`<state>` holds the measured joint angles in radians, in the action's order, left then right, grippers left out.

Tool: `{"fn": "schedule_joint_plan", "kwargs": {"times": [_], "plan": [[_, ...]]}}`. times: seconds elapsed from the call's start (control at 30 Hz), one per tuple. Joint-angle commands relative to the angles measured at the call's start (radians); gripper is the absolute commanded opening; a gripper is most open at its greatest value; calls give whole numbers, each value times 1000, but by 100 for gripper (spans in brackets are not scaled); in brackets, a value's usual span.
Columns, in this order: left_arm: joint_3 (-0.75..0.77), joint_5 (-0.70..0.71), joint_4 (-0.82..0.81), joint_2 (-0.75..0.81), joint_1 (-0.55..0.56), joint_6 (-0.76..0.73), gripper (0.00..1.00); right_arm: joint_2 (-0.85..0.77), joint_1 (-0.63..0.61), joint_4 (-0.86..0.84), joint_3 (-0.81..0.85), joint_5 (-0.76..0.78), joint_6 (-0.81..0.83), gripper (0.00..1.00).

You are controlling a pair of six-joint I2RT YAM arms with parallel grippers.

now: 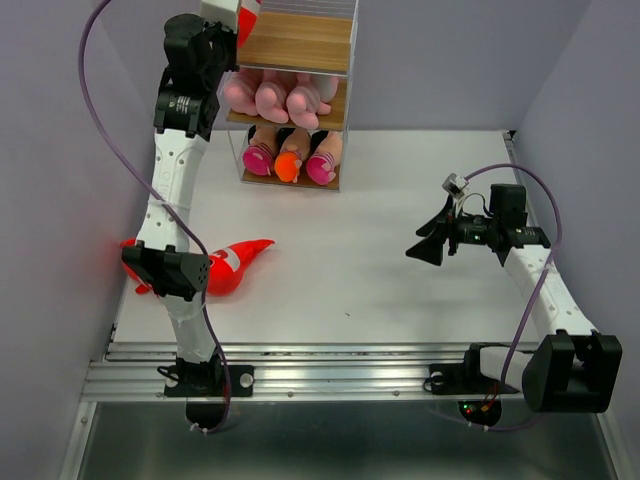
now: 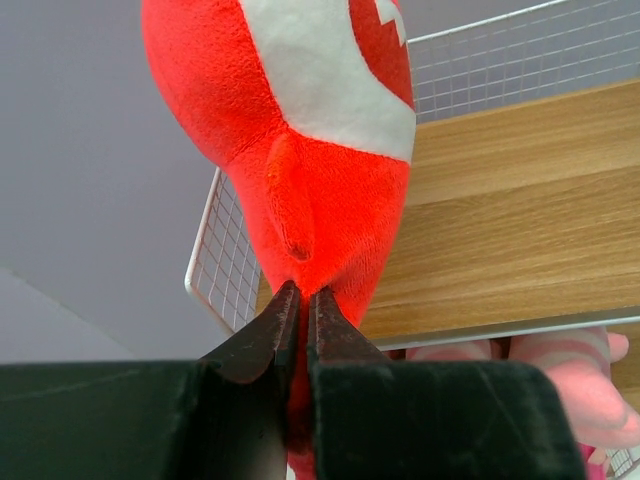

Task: Place and organize the stuffed toys onto the shelf
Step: Place the stuffed toy onto shelf

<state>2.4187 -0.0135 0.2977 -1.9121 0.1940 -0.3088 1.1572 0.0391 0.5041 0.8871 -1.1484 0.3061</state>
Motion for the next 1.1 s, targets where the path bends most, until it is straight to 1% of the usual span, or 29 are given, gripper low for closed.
{"fn": "schedule_joint_plan", "kwargs": {"times": [0.0, 0.07, 0.17, 0.2, 0.27, 0.37, 0.43, 0.53, 0.6, 0.67, 0.87, 0.93, 0.97, 1.07], "plan": [[2, 40, -40, 13, -7, -9, 0, -8, 5, -42, 0, -7, -7, 100], [-9, 46, -38, 13, -5, -10, 4, -7, 5, -42, 1, -7, -5, 100], [-20, 60, -32, 16, -8, -9, 7, -5, 5, -42, 1, -7, -5, 100], [-24, 64, -29, 16, -11, -7, 11, -5, 5, -44, 1, -7, -5, 100], [-26, 64, -25, 15, -14, -1, 16, -4, 5, -42, 0, -7, -5, 100], [-32, 72, -17, 15, -19, 0, 20, -4, 5, -44, 1, -5, -5, 100], [-33, 75, -12, 15, -22, 2, 21, -4, 5, -44, 1, -5, -5, 100], [-38, 72, -3, 13, -30, 8, 26, -4, 5, -42, 1, -4, -5, 100], [-43, 64, -3, 13, -31, 14, 31, -4, 5, -44, 3, -2, -5, 100], [-43, 58, -3, 13, -31, 17, 32, -4, 5, -42, 1, -2, -5, 100], [-40, 27, -5, 15, -31, 40, 32, -2, 5, -42, 3, 1, -4, 100], [-35, 0, -12, 18, -31, 50, 26, -2, 5, -42, 3, 1, -4, 100], [-33, -31, -17, 19, -31, 63, 20, -2, 5, -42, 3, 1, -4, 100], [-24, -63, -25, 22, -31, 86, 12, -2, 5, -42, 3, 1, -4, 100]]}}
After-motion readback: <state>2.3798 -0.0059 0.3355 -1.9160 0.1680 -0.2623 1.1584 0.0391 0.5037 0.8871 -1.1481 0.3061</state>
